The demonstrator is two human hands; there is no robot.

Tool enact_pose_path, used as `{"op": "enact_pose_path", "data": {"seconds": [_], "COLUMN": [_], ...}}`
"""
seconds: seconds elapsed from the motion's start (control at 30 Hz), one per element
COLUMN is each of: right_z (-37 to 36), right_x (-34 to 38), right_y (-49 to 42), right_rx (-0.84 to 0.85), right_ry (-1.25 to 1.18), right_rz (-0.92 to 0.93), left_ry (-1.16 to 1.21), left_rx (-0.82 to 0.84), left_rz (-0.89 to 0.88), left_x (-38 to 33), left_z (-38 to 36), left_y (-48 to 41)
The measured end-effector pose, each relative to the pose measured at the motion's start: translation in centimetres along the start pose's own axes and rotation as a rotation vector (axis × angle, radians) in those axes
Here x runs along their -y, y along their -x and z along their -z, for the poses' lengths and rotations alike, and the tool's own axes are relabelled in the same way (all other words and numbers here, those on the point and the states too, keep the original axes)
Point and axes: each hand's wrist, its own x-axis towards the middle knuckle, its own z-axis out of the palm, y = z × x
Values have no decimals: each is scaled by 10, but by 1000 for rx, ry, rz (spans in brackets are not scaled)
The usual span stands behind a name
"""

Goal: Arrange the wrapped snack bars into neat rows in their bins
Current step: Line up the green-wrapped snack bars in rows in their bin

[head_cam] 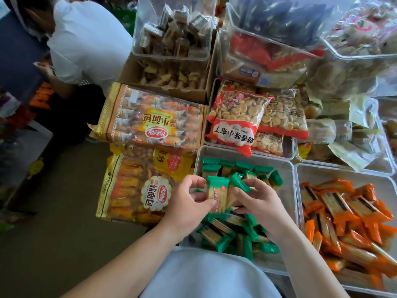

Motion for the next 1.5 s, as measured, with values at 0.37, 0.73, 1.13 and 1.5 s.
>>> {"op": "enact_pose_path", "data": {"seconds": [0.37, 0.73, 1.13, 1.5], "right_z": [11, 39, 49, 44], "right_x": [-16, -33, -38, -36], "right_y": [-9, 3, 11, 15], "right_rx": [-94, -312, -289, -241], "right_ry": [360, 197, 161, 177], "right_rz": [133, 74, 50, 52], "left_ry": [-646, -1132, -1302, -1572], "left_rx": [124, 608, 599, 676], "left_rz": [-200, 124, 207, 8], "left_x": [12, 24, 38, 7], "left_z": [5, -41, -56, -43], "left_y": [-30, -72, -79, -39]}}
